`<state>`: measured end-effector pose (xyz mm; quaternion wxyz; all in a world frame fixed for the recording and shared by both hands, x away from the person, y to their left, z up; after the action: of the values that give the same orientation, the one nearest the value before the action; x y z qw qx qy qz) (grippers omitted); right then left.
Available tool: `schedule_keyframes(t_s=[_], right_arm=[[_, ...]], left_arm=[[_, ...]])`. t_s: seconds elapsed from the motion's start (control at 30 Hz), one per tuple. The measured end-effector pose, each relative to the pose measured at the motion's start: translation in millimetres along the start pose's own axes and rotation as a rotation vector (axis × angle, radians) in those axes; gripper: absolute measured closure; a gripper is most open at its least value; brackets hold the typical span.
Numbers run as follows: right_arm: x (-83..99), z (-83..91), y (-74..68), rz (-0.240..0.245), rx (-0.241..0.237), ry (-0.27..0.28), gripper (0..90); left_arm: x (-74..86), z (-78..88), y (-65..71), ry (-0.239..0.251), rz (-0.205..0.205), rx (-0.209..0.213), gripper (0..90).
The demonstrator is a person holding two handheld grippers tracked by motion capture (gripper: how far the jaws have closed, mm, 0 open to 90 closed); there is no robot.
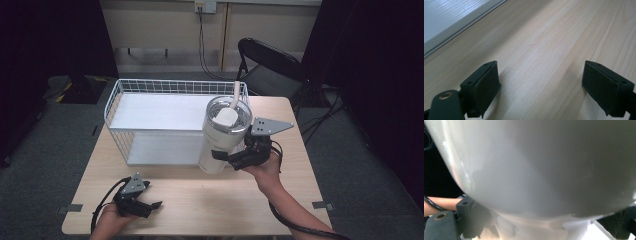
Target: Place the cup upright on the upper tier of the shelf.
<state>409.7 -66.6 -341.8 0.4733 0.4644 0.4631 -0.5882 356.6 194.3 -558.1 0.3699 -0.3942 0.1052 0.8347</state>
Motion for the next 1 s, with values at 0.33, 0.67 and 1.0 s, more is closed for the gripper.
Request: schedule_keyframes(t_s=[0.33, 0.67, 1.0], right_arm=[[-14.1, -2.7, 4.6, -0.007, 0.005, -0.003, 10.2], [-30.7, -1.7, 12.0, -0.013, 0.017, 0.003, 10.2], [-49.7, -1.2, 17.3, -0.018, 0.034, 0.019, 10.2]], left_arm=[[0.0, 0.0, 0.2, 0.0, 0.002, 0.001, 13.6], [0.0, 0.0, 0.1, 0.0, 0.001, 0.001, 13.6], [0.0, 0.0, 0.1, 0.0, 0.001, 0.001, 13.6]])
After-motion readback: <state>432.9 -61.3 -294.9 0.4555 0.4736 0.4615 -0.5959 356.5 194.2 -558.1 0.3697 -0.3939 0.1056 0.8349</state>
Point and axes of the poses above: each handheld gripper's, and its own axes: z roughly backward along the jaws, x roughly out of its underside, y roughly to its right, the point moved 8 cm from there along -z, roughly forward along the jaws, and after that the axes turned 11 degrees about -x, right-handed, at the moved point
